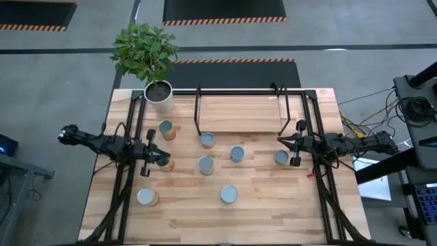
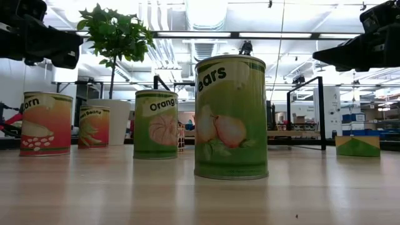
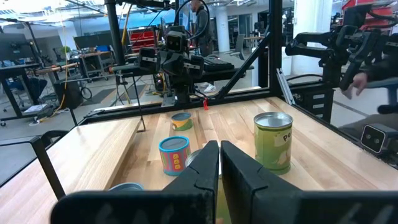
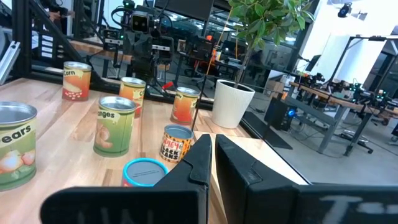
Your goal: Pick and place cans onto a shelf
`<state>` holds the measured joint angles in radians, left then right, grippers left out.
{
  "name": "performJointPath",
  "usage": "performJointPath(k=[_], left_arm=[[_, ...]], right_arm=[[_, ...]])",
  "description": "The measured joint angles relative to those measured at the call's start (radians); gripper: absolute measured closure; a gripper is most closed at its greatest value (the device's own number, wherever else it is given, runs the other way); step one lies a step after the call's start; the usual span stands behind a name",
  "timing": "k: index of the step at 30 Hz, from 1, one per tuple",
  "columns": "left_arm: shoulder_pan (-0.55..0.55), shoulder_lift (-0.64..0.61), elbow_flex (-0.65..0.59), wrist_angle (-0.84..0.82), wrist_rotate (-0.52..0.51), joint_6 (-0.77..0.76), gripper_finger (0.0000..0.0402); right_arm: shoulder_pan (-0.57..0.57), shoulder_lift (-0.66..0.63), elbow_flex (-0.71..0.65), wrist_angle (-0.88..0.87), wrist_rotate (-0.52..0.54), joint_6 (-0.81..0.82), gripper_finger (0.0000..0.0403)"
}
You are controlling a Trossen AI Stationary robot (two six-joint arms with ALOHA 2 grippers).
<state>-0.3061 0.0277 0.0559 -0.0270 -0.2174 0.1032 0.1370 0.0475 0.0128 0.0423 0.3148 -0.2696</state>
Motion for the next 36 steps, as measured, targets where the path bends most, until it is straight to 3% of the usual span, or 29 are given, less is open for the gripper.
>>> performJointPath(k=[15,19,22,23,25,27,28,36], left_arm=[[0.000,0.000,0.000,0.000,0.000,0.003,0.0401],[0.000,0.000,0.000,0.009,0.000,0.066,0.0401],[0.000,0.000,0.000,0.087,0.000,-0.046,0.0401],[0.000,0.000,0.000,0.125,0.000,-0.116,0.0401],[0.000,0.000,0.000,0.197,0.000,-0.280,0.0401],[0.000,0.000,0.000,0.256,-0.007,-0.336,0.0401],[0.000,0.000,0.000,0.287,-0.009,-0.335,0.0401],[0.000,0.000,0.000,0.469,-0.009,-0.322,0.0401]], right_arm=[[0.000,0.000,0.000,0.000,0.000,-0.001,0.0390],[0.000,0.000,0.000,0.000,0.000,0.000,0.0390],[0.000,0.000,0.000,0.000,0.000,0.017,0.0390],[0.000,0.000,0.000,0.000,-0.002,0.080,0.0390],[0.002,0.000,0.000,0.005,-0.030,0.363,0.0390],[0.002,0.000,0.000,0.015,-0.052,0.639,0.0390],[0.002,0.000,0.000,0.023,-0.047,0.697,0.0390],[0.001,0.001,0.000,0.035,-0.053,0.728,0.0390]])
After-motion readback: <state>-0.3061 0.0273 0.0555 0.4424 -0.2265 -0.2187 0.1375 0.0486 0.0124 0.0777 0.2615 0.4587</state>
